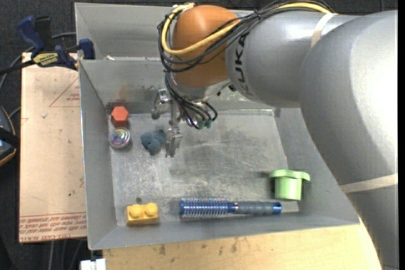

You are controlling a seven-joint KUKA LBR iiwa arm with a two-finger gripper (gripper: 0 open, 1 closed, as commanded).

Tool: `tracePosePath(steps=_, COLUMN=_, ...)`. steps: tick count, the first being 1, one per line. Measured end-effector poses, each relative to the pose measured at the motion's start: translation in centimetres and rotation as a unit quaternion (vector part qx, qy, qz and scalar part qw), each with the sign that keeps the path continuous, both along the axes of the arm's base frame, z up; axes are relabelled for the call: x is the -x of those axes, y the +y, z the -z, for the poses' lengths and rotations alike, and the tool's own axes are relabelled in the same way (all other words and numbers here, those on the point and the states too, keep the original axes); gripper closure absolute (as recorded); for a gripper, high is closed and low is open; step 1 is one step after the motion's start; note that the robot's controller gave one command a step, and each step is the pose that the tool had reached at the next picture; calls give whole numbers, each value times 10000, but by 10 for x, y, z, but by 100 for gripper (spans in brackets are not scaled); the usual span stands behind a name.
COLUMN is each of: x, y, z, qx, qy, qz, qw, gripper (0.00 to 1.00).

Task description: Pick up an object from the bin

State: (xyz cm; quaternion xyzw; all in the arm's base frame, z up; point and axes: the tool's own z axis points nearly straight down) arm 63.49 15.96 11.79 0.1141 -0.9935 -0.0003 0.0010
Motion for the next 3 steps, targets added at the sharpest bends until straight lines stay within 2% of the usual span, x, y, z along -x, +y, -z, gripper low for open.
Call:
tracePosePath(steps=1, x=3, y=-3, z=4, qx=-7, qy=-17, qz=292, qw=9996, gripper=0)
tracePosePath(steps=2, x=-2, y=9, z=45, qx=-12, qy=-41, qz=215, qw=9998, gripper=0)
tracePosePath(steps=3, x=0, y=-4, z=43, qx=-44, qy=-69, qz=407, qw=9991, gripper=0)
